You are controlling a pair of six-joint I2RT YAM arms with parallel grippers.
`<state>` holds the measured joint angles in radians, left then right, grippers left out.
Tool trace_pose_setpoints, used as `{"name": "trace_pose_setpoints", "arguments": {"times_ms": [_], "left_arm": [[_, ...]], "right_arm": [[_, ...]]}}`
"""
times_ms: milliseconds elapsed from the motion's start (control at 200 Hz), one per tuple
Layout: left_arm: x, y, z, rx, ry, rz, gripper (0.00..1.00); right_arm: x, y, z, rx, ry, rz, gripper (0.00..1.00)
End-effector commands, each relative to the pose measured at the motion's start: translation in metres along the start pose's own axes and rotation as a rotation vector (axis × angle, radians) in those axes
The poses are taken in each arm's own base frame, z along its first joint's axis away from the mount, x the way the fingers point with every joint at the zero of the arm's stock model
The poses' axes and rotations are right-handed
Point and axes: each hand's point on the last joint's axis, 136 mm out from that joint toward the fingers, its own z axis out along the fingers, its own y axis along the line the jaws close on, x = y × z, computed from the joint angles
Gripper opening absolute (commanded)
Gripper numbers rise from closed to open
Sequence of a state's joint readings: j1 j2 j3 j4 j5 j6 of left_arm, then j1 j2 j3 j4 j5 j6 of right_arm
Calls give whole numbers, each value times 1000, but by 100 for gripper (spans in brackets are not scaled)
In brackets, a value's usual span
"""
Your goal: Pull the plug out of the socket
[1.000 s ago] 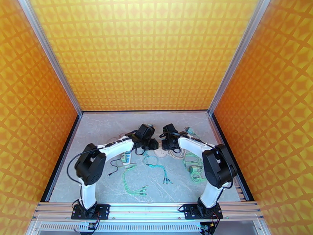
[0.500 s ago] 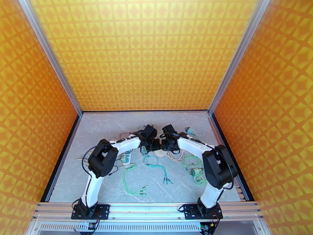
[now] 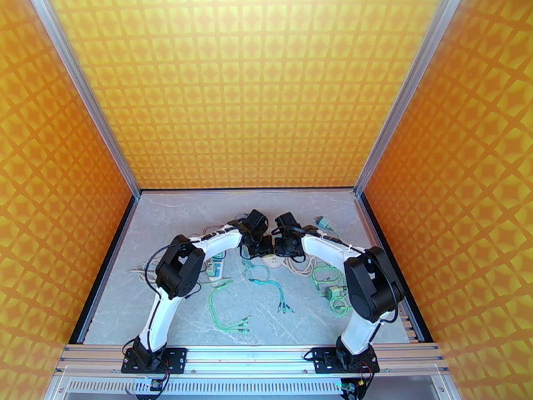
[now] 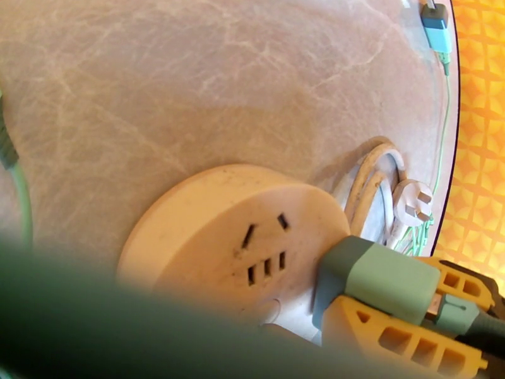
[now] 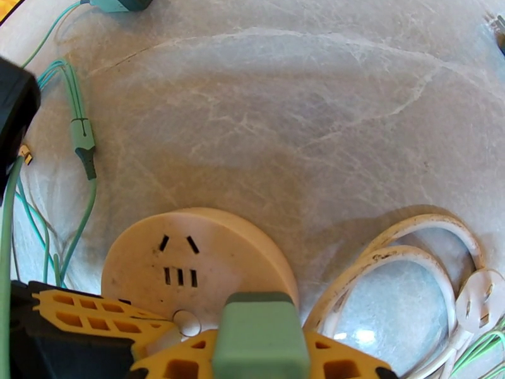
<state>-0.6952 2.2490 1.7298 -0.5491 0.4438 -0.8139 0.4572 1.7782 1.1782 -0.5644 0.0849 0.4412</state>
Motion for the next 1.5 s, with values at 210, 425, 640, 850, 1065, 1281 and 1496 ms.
{"name": "trace_pose_setpoints", "arguments": {"times_ms": [210,425,640,850,1065,1281,1496], "left_arm": [[26,59,29,-191,114,-100,0],[31,71,29,-231,140,-135,0],[34,88,25,-252,140,-192,0],[36,93,27,-264,147,-197,0],[35,92,27,-261,145,-190,0],[35,93,32,-267,156,-184,0],[37,92,35,-274,166,-175,0]], "right_arm": [[33,46,12,-51,114,-66,0],[34,44,13,-66,125,-39,0],[23,9,4,-51,99,21,0],[19,-5,1,-116,97,112,0],[12,2,-3,-173,82,137,0],[13,23,-1,-119,111,51,0],[30,53,10,-29,163,-65,0]]}}
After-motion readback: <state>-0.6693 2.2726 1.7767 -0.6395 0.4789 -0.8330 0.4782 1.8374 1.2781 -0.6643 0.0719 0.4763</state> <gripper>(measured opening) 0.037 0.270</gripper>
